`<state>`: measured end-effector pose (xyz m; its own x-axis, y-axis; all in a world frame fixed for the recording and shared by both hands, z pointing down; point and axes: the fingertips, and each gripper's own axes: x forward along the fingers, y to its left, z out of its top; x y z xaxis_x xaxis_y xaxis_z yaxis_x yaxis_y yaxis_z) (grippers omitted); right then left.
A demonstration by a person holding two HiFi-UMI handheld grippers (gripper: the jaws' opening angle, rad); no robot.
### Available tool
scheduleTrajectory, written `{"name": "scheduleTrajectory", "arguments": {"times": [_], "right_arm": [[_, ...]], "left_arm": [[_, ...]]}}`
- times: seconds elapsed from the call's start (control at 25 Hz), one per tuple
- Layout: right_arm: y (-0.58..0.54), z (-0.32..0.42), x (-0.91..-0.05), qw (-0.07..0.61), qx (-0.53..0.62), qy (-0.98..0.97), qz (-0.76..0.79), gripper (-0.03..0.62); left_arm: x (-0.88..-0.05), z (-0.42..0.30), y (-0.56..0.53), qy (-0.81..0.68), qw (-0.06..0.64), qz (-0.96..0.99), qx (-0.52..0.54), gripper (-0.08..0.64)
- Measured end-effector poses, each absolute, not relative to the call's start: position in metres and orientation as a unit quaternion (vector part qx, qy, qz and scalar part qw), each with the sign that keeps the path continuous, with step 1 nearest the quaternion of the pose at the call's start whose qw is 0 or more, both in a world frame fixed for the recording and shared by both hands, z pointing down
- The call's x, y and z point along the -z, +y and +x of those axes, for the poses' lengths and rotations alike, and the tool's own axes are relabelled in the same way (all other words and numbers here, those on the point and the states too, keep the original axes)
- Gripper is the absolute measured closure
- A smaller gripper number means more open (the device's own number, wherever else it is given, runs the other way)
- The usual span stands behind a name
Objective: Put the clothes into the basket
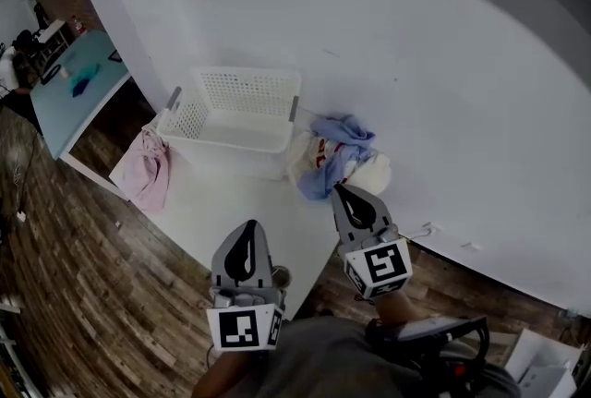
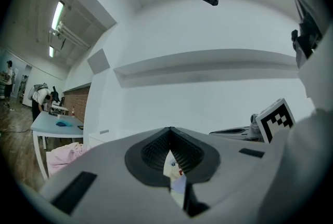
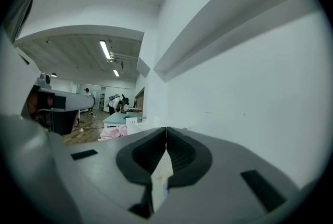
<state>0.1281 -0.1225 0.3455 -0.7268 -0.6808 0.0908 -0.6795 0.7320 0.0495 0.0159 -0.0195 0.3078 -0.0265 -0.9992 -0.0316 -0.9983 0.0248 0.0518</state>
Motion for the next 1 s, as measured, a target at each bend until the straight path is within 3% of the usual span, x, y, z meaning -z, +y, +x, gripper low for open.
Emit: {"name": "scheduleTrajectory", "arguments": {"times": [0.32,1.0], "right_arm": [[-0.146,0.119,-0.351,0.08,0.012,-0.92,0.384,0.584],[-0.234,0.124,-0.442,0.13,-0.065,-0.914,0.379,0.583]], "left_arm": [[-0.311,-0.011,-0.042,-0.71,0.023,0.702,0.047,0.552],[-0.388,-0.012,-0.116,-0.713,0.095,0.693,-0.033,0.552]]}}
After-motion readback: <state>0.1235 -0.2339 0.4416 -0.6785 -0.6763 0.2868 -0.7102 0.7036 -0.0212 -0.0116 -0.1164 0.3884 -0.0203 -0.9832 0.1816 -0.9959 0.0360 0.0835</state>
